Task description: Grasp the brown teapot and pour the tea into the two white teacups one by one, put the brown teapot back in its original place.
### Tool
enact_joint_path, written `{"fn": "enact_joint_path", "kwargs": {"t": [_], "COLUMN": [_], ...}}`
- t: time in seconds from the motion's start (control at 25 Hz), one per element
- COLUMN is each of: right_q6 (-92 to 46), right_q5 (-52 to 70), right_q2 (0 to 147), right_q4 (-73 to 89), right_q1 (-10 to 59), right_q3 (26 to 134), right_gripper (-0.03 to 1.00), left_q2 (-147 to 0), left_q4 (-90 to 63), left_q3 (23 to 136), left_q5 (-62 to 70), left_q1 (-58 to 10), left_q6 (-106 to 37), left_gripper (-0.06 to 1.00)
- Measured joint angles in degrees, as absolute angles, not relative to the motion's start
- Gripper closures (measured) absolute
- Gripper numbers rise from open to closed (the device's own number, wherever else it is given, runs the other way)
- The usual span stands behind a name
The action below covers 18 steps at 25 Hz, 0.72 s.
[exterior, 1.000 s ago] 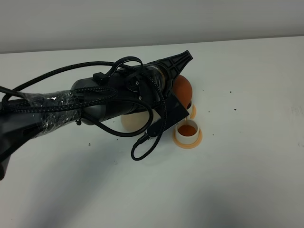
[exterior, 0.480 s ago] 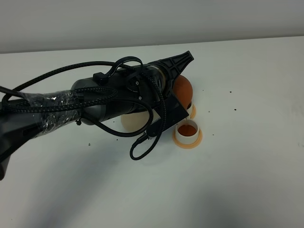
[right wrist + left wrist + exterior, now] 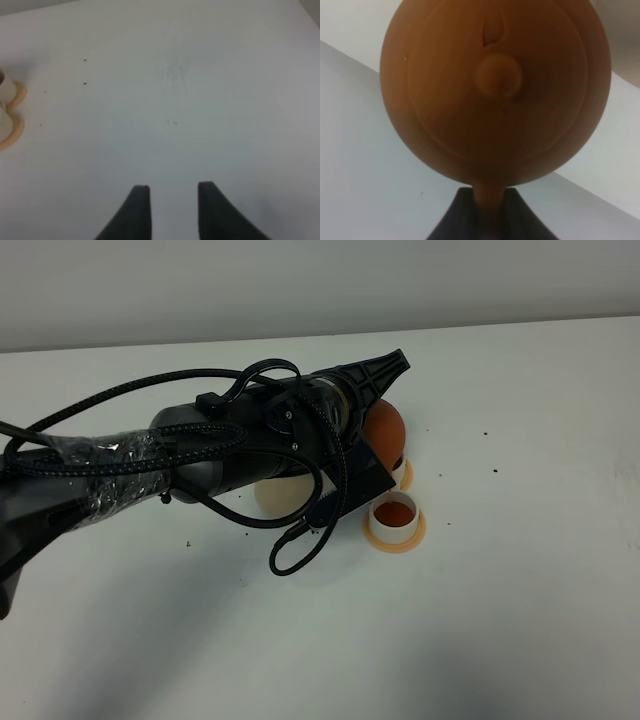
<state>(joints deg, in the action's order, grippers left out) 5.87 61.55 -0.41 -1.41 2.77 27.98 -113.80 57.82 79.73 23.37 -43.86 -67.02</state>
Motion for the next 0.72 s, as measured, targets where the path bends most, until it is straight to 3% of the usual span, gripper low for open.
{"fn": "enact_joint_path", "kwargs": {"t": [0.72], "right_q6": [5.87], "right_q5": [61.55], "right_q2": [-0.41], "right_q4": [-1.41], "right_q1": [2.77], "right_q3": [27.98], "right_gripper": [0.72], "left_q2": [-113.8], "left_q4": [58.18], "left_q3": [79.73], "left_q5": [22.11], "left_q1": [-43.86], "left_q6": [-69.82], "left_gripper": [0.82]}}
